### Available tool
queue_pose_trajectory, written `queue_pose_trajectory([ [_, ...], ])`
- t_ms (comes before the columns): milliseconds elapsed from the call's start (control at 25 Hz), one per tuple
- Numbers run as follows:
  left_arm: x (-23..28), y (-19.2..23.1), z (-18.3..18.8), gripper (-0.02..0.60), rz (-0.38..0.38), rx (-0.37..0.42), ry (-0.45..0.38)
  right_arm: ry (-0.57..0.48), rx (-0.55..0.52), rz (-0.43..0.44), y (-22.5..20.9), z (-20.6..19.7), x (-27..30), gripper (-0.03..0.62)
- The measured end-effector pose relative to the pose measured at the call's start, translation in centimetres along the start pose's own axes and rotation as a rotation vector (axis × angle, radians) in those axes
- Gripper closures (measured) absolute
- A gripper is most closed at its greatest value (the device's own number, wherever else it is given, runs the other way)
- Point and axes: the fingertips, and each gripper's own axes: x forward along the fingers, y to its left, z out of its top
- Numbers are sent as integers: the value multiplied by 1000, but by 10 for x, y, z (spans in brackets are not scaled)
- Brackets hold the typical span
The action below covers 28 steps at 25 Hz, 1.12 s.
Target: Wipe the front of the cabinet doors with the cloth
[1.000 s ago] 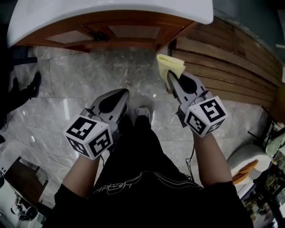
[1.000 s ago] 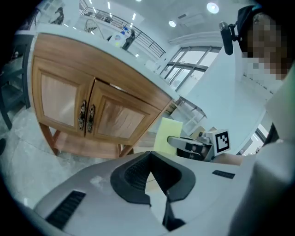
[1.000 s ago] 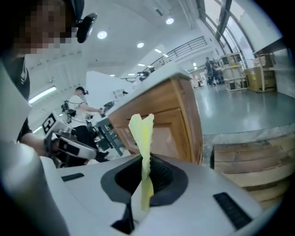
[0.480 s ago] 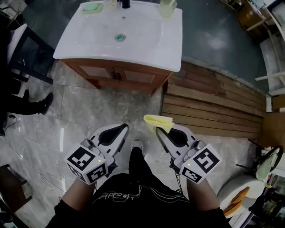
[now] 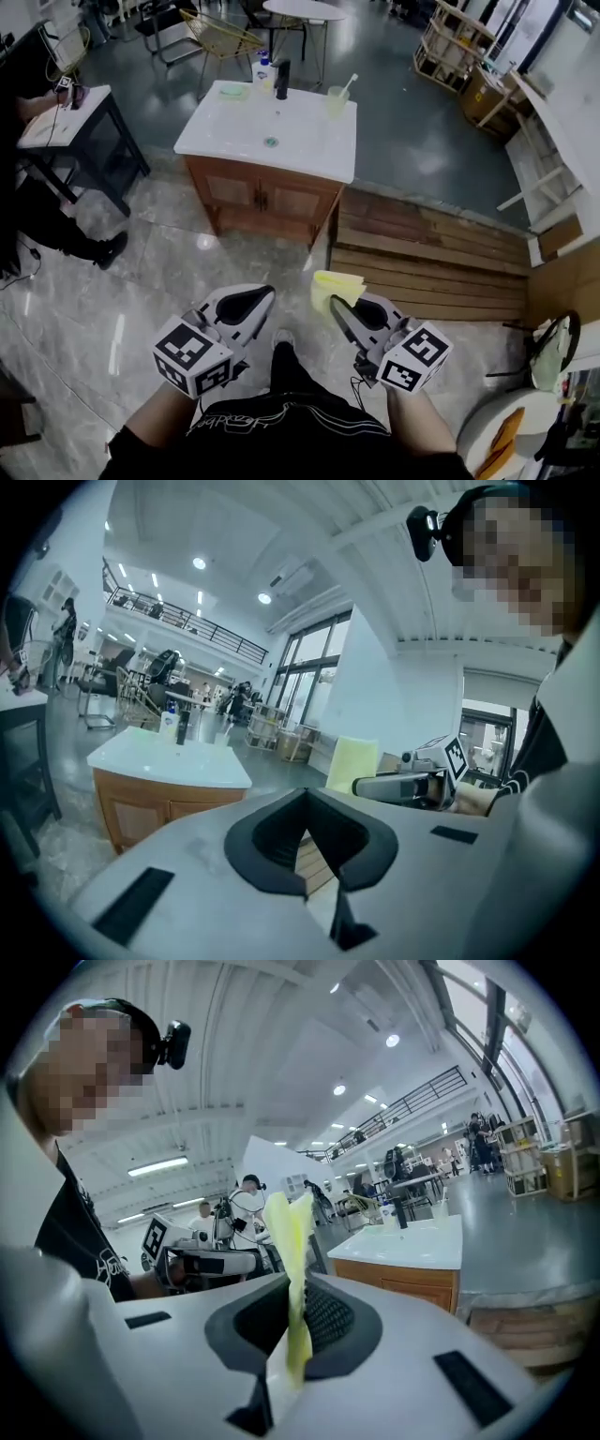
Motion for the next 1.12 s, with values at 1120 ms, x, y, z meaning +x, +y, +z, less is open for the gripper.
queue_pose_trajectory([
  [1120,-92,-110,26,575,9,8,-104,-51,-48,68,122,6,-78,554],
])
